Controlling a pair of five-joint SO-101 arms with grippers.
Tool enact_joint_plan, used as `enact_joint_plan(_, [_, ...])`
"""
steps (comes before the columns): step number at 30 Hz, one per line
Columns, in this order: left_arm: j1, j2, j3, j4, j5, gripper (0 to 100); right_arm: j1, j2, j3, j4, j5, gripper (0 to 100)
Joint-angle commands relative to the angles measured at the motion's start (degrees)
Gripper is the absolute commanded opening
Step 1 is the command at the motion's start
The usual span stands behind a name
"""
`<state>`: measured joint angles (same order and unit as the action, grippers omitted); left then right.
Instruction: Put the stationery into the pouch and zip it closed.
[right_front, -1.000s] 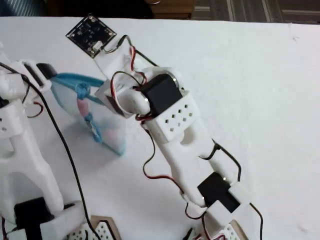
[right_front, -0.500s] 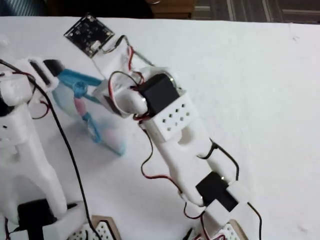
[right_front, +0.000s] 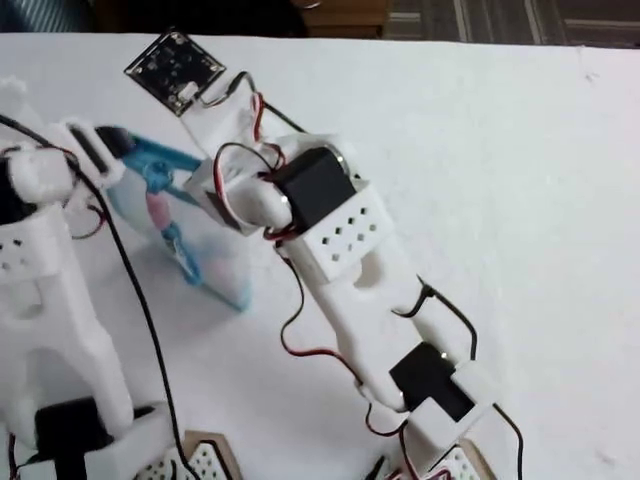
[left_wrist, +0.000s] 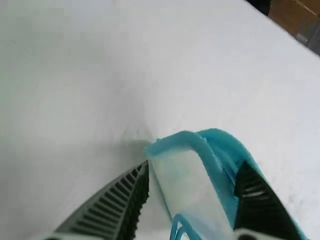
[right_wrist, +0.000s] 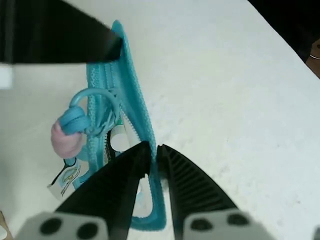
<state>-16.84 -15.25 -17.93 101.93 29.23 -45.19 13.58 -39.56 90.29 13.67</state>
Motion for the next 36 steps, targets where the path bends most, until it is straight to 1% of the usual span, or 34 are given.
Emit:
enact_joint_plan(1, [0.7, -0.6, 3.5, 0.7, -0.2, 29, -0.2, 3.1, 0.6, 0.4, 0.2, 2.0])
enact_joint_plan(7, [0.9, -0.2, 3.5, 0.5, -0.3, 27, -0.2, 3.2, 0.6, 0.1, 0.2, 2.0])
enact_joint_plan(10, [0.9, 1.5, 3.3, 0.3, -0.5, 20, -0.2, 3.2, 0.6, 0.1, 0.2, 2.0])
enact_joint_plan(14, [0.7, 8.8, 0.4, 0.4, -3.2, 10, -0.4, 3.0, 0.5, 0.5, 0.2, 2.0])
enact_joint_plan(17, [1.1, 15.3, -3.8, 0.4, -7.4, 2, -0.2, 2.7, 0.5, 0.6, 0.2, 2.4])
enact_joint_plan(20, [1.0, 20.0, -8.4, 0.4, -6.9, 2, 0.0, 0.2, 0.5, 0.5, 0.2, 2.5])
enact_joint_plan(24, [1.7, 21.8, -12.7, 0.4, -6.0, 2, 0.0, -4.1, 0.5, 0.5, 0.2, 2.5])
enact_joint_plan(29, [3.1, 22.0, -14.2, 0.4, -4.0, 2, 1.2, -10.4, 1.1, 0.6, -0.4, 2.5])
enact_joint_plan(36, [1.7, 22.0, -13.7, 0.4, -4.0, 2, 4.2, -24.3, 0.8, 0.9, -0.4, 2.6])
